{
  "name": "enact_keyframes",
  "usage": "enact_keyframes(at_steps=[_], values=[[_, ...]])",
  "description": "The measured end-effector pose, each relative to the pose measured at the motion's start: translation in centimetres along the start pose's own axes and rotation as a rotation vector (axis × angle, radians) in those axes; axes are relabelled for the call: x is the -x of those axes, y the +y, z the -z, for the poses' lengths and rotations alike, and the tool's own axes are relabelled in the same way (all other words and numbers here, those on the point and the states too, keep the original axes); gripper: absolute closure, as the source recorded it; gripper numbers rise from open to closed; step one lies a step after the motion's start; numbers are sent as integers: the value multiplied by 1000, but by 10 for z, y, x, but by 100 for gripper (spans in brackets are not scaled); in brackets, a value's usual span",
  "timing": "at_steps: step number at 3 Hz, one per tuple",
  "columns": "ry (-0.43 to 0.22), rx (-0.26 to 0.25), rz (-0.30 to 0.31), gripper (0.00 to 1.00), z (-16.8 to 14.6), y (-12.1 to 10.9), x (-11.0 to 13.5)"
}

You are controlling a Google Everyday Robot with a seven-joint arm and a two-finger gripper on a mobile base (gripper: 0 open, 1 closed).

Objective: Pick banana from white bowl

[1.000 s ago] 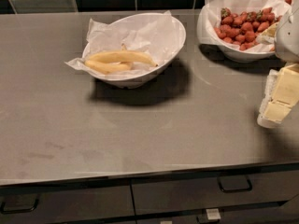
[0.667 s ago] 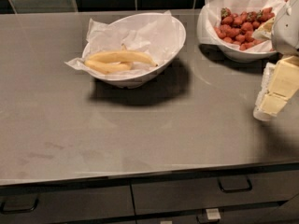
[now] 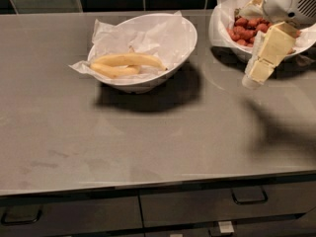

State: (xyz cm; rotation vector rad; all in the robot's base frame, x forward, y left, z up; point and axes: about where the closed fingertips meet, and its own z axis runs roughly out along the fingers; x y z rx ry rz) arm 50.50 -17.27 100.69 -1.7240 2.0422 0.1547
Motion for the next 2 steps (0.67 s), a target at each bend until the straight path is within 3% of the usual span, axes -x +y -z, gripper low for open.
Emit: enact_keyframes(at_steps=[1,2], values=[[-55,21,37,0,-12,-23,35],[-64,5,41,0,-11,-26,39]])
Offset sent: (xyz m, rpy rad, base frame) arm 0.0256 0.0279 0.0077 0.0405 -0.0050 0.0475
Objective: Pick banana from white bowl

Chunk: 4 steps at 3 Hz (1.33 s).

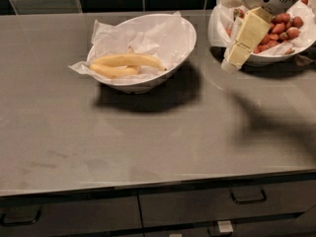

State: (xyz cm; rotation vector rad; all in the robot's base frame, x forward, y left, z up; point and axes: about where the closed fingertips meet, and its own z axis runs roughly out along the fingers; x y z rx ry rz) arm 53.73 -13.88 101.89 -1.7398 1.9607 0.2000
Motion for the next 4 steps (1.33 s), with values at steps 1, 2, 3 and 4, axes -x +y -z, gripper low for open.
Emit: enact_keyframes(at_steps=[1,2,3,4], values=[[0,0,0,0,0,0,0],[-39,42,50,0,-22,-15,30],[-81,75,115,0,-51,-34,69],[-87,66,113,0,-53,-37,72]])
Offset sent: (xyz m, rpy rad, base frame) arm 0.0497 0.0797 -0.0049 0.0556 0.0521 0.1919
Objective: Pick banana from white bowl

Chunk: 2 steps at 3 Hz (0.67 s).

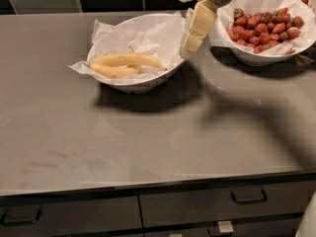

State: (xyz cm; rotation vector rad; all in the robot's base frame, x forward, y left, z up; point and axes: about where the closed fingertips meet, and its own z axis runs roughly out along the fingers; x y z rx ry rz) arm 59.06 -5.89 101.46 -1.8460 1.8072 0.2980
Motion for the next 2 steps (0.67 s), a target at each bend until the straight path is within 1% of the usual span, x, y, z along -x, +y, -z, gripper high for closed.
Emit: enact_keyframes(at_steps=[1,2], values=[[-29,23,-11,0,-18,-13,2],[-59,69,0,0,-51,-36,13]])
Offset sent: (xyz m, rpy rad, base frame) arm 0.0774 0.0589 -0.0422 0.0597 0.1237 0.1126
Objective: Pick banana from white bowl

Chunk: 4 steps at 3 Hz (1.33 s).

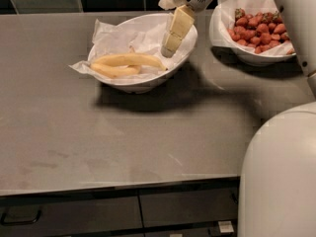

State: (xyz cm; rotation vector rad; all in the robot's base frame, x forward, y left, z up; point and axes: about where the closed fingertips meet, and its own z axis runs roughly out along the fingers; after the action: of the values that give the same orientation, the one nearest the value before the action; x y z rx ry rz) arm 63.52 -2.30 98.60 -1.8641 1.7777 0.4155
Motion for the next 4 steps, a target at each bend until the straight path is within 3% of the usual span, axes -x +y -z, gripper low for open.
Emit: enact_keyframes(at_steps=[1,2,3,4], values=[[-11,-15,0,19,-3,-7,2],[-11,-15,0,24,-3,-7,2],[-38,-5,-19,16,-19,-15,2],[-54,32,-18,17,-43,-23,5]])
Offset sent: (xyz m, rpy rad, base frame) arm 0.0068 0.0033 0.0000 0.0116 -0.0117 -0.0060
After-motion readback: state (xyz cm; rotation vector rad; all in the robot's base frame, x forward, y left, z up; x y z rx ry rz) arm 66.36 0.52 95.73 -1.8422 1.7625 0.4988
